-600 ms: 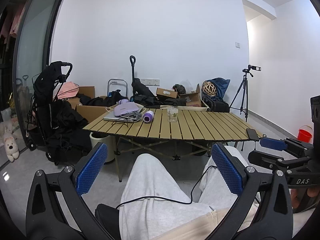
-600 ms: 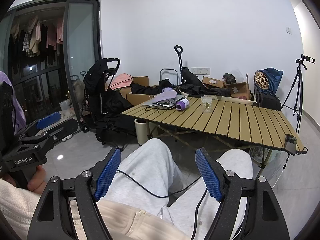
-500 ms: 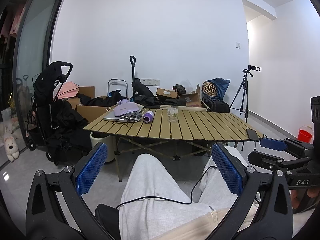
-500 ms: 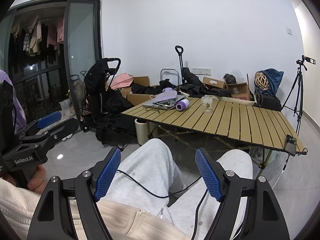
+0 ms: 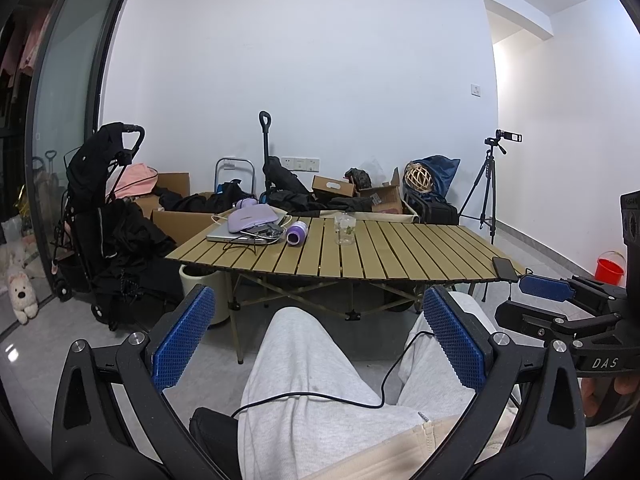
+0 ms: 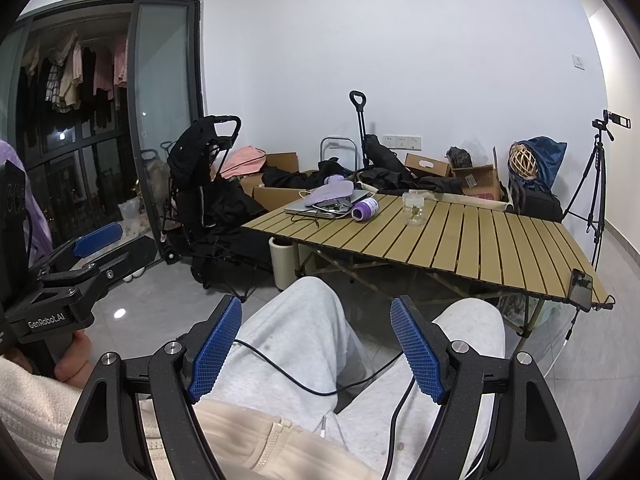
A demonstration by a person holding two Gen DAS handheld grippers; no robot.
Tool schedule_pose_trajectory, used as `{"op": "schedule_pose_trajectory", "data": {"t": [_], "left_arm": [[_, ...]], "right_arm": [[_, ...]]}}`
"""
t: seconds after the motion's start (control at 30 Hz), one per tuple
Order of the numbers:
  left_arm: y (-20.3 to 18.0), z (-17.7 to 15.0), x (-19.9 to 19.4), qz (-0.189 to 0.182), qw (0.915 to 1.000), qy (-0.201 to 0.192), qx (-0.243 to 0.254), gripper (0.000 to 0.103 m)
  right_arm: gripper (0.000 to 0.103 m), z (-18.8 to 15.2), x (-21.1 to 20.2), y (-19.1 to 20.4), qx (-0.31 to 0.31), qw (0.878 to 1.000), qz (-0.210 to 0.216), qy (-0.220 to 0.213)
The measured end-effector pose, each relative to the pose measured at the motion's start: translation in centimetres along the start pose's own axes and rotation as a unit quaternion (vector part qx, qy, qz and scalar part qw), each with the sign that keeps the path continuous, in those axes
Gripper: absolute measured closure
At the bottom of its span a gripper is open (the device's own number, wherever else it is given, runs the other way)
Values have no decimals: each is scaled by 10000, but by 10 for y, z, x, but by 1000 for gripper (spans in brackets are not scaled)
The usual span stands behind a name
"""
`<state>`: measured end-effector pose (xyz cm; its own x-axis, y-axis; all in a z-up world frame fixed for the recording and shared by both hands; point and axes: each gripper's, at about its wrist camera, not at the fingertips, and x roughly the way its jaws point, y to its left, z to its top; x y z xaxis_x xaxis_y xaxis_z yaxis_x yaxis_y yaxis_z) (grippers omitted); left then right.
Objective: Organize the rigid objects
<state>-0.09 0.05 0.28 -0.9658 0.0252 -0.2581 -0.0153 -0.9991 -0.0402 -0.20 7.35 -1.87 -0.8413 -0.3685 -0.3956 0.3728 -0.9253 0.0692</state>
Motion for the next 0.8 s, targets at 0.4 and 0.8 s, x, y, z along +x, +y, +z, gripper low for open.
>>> {"op": "schedule_pose_trajectory", "data": {"t": [0.4,0.8], "left_arm": [[1,-1,1,-10,10000,6,-4,0],[1,-1,1,-16,10000,8,-2,0]], "right_arm": [[21,0,-1,0,-4,10000,1,2],[21,1,-2,0,-7,10000,0,-1]]}}
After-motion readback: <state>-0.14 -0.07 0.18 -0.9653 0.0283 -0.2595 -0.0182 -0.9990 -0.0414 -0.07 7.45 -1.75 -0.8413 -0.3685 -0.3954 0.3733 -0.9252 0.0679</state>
